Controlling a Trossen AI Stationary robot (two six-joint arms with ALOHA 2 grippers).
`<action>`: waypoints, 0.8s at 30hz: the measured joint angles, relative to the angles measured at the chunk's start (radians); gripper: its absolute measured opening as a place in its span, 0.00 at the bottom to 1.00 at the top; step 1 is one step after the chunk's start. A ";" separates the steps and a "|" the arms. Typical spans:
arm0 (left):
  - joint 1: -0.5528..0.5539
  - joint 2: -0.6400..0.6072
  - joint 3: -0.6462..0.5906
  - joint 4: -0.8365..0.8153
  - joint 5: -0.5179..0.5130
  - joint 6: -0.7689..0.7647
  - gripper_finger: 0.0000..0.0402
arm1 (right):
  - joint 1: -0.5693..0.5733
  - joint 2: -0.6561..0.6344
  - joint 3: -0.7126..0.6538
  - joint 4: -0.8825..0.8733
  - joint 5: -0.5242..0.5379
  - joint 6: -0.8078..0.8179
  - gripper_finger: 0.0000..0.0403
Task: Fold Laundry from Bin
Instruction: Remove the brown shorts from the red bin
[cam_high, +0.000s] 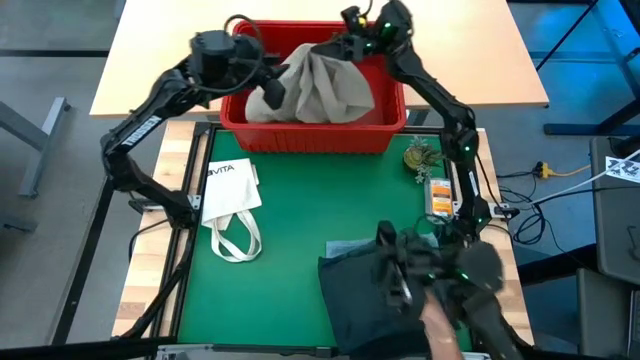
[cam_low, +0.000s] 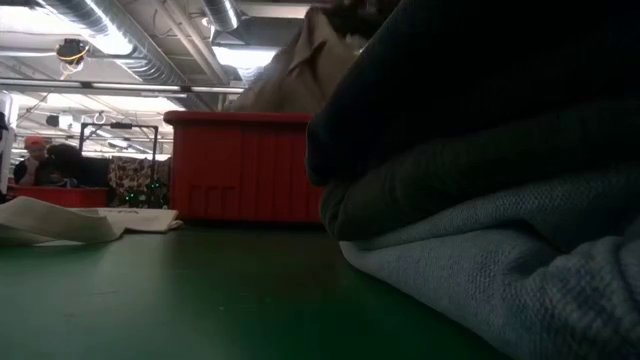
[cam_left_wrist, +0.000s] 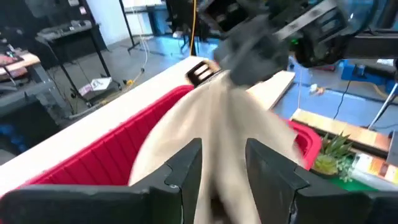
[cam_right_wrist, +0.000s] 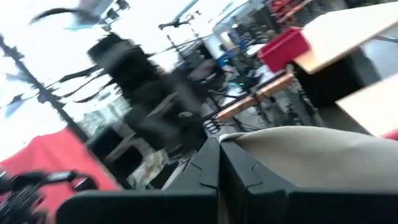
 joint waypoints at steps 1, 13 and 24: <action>0.000 -0.013 0.000 -0.001 0.000 0.000 0.30 | 0.001 -0.018 0.000 0.000 -0.017 -0.001 0.00; 0.000 -0.114 0.001 -0.168 0.039 -0.231 0.30 | -0.002 -0.200 0.001 0.003 -0.086 -0.060 0.00; -0.046 -0.095 0.000 -0.565 0.159 -0.249 0.30 | -0.007 -0.253 0.001 -0.001 -0.132 -0.060 0.00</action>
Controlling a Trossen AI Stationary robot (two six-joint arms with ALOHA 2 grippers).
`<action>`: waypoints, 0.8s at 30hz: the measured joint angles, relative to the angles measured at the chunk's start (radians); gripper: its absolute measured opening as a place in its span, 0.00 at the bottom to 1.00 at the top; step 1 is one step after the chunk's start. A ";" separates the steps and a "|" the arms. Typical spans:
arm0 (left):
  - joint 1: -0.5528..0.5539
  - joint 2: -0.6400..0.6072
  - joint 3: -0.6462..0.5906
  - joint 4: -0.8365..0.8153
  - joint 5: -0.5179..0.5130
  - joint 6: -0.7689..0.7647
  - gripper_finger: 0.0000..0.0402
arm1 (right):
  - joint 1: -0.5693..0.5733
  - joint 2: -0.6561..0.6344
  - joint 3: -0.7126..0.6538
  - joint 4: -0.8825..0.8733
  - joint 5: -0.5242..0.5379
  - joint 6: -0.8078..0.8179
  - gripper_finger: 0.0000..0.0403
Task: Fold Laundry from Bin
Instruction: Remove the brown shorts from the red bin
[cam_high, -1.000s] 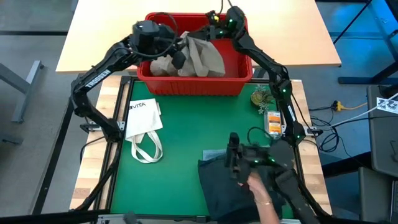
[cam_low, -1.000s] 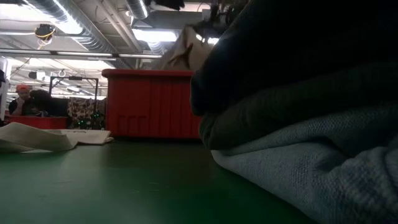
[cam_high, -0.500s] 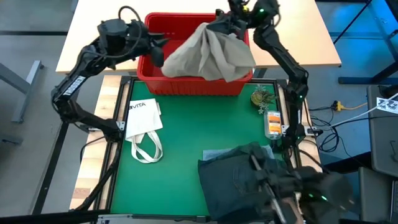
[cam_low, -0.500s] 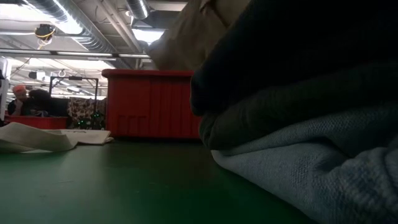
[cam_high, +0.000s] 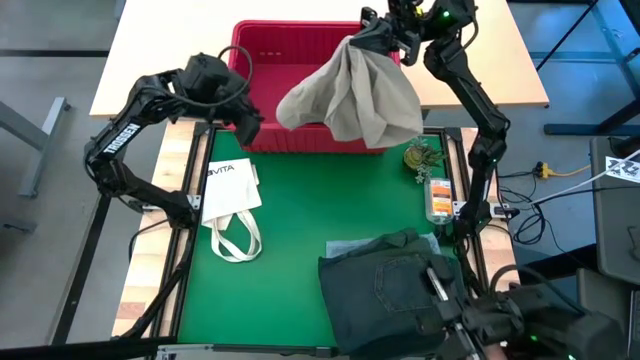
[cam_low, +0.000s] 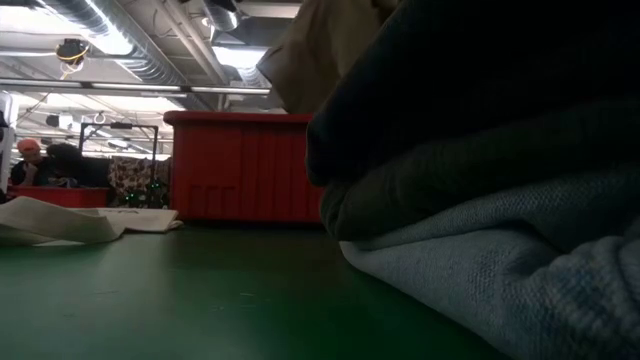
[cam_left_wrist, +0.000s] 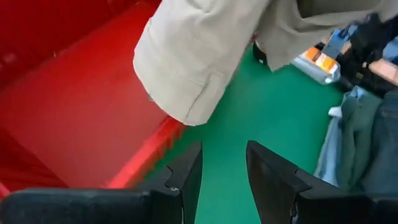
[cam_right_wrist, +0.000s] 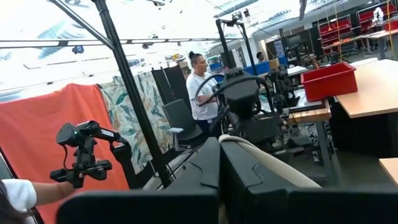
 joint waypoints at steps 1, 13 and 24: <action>-0.006 0.003 0.000 0.000 0.000 -0.024 0.30 | 0.001 -0.003 0.000 0.001 -0.001 0.000 0.00; -0.108 0.017 -0.198 0.062 -0.025 -0.202 0.30 | 0.001 -0.005 0.000 0.012 0.007 -0.004 0.00; -0.171 0.018 -0.526 0.430 -0.213 -0.193 0.30 | 0.002 -0.005 0.000 0.015 0.012 -0.019 0.00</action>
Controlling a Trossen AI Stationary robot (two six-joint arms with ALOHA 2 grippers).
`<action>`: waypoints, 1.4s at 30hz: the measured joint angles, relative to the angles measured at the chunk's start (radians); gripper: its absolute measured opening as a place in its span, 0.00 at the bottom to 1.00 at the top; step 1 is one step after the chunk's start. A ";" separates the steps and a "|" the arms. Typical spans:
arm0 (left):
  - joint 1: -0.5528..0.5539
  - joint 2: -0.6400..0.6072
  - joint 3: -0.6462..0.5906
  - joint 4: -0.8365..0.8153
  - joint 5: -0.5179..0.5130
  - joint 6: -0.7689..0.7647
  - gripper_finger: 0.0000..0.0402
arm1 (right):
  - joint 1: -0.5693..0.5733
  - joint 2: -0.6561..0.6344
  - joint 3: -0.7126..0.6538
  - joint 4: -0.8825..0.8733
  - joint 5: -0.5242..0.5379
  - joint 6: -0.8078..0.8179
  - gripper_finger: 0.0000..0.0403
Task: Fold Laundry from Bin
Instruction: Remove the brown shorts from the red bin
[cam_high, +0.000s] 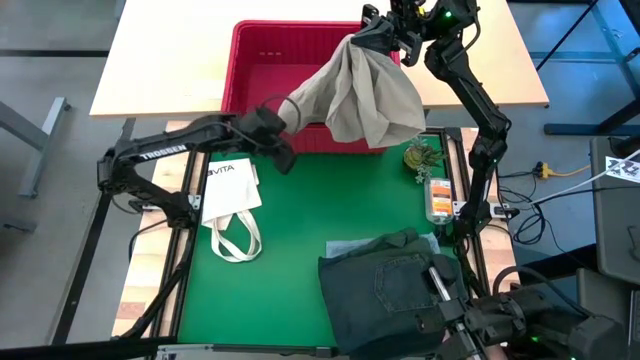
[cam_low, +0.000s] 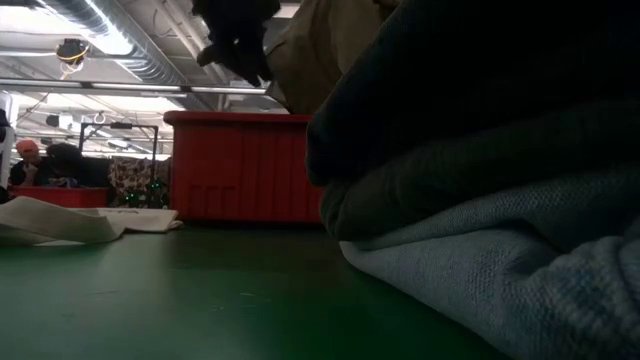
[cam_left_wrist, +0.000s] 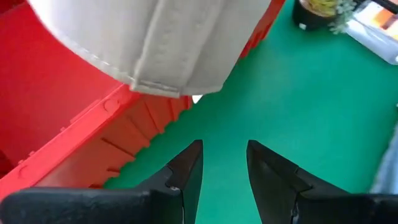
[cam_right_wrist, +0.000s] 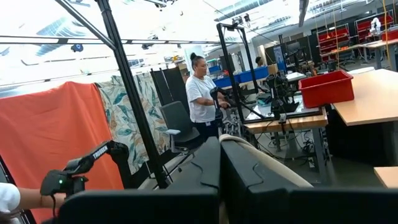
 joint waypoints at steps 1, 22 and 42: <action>-0.004 0.000 -0.019 0.024 -0.017 0.000 0.30 | 0.000 0.000 0.000 0.000 0.000 0.000 0.00; -0.019 0.000 -0.189 0.410 -0.151 0.098 0.30 | 0.000 0.002 0.000 0.001 0.000 0.000 0.00; -0.023 -0.001 -0.247 0.756 -0.224 0.257 0.30 | 0.000 0.002 0.000 0.001 -0.008 -0.001 0.00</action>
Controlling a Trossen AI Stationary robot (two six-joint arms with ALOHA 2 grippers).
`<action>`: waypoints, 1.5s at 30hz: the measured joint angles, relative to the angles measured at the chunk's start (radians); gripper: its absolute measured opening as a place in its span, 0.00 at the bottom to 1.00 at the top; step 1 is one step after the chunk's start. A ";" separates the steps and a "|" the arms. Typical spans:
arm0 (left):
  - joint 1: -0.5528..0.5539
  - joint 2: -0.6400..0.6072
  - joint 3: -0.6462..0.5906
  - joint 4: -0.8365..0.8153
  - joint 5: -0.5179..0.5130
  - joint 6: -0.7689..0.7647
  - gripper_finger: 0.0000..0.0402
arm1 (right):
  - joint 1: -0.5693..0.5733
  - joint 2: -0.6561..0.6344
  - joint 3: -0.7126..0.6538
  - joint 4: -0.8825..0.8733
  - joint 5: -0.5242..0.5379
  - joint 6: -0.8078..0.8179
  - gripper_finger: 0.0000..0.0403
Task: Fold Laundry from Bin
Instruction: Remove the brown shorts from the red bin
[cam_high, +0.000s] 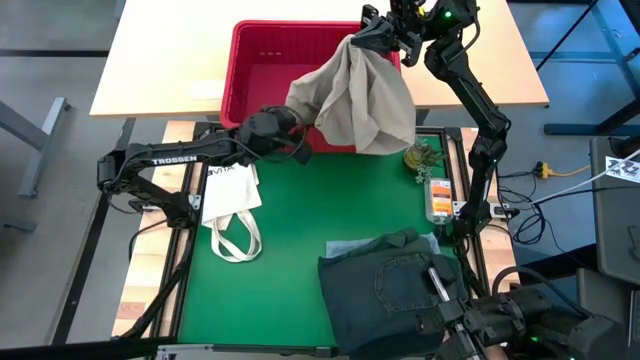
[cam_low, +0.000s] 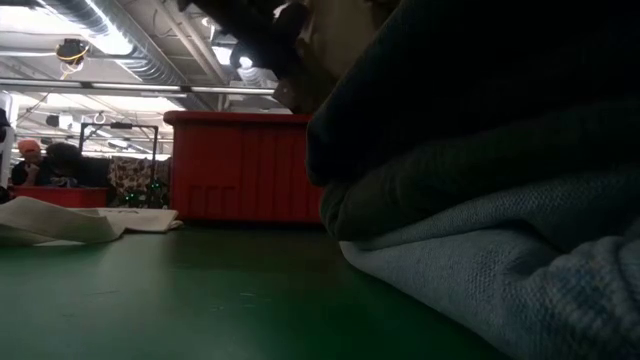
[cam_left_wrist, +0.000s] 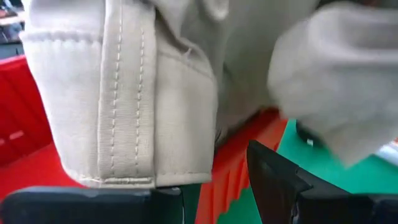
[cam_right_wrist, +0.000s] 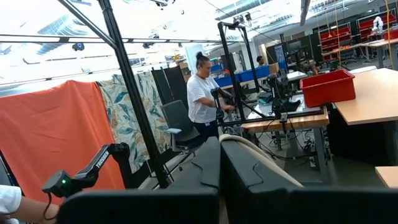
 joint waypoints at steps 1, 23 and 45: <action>0.000 0.000 0.000 0.018 0.001 0.003 0.30 | 0.000 0.000 0.000 0.000 0.000 0.000 0.00; 0.000 -0.255 0.110 0.109 0.146 -0.048 0.01 | -0.102 -0.102 -0.001 0.006 0.017 -0.045 0.00; 0.000 -0.461 0.190 -0.472 0.435 -0.265 0.01 | -0.183 -0.183 -0.002 -0.373 -0.249 -0.072 0.00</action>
